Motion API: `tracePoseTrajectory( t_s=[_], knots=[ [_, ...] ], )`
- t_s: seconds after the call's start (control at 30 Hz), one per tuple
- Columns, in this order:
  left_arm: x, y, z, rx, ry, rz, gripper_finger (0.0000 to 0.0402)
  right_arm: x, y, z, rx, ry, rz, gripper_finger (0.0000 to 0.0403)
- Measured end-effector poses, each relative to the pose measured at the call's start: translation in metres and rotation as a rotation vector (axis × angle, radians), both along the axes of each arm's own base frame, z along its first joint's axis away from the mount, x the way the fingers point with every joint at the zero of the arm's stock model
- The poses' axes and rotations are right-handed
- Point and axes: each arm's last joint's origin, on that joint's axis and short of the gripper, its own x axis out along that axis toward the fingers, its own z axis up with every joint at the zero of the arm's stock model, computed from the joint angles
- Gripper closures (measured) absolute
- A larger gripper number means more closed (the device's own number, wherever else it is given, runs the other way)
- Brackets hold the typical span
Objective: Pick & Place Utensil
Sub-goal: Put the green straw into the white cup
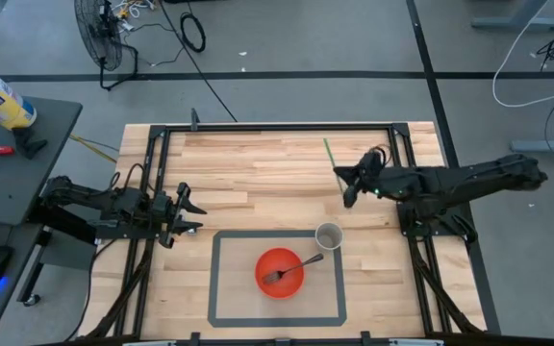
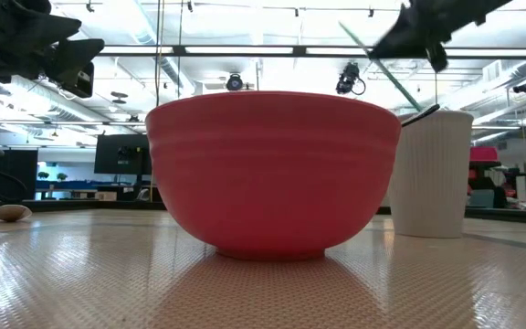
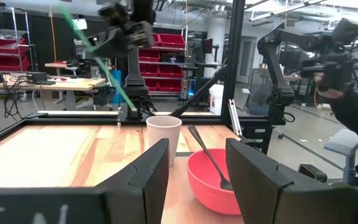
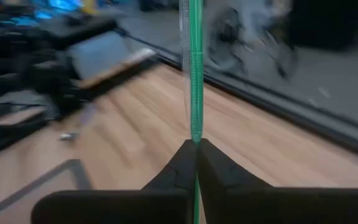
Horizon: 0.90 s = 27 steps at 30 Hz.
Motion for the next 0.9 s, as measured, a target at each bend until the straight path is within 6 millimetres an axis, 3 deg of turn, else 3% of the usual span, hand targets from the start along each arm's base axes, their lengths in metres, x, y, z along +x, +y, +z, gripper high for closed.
tracePoseTrajectory(
  t_s=[0.17, 0.47, 0.7, 0.9],
  knots=[
    [0.0, 0.0, 0.0, 0.0, -0.001, 0.0, 0.0239, 0.006, 0.023, -0.004, -0.1, -0.119, 0.158, 0.0392],
    [0.0, 0.0, 0.0, 0.0, 0.0, 0.0, 0.0239, -0.004, 0.054, -0.025, -0.148, -0.372, 0.447, 0.0392],
    [0.0, 0.0, 0.0, 0.0, 0.0, 0.0, 0.0239, -0.008, 0.055, -0.055, -0.163, -0.324, 0.474, 0.0392],
    [0.0, 0.0, 0.0, 0.0, 0.0, 0.0, 0.0239, -0.001, 0.059, -0.065, -0.194, -0.289, 0.515, 0.0387]
  ],
)
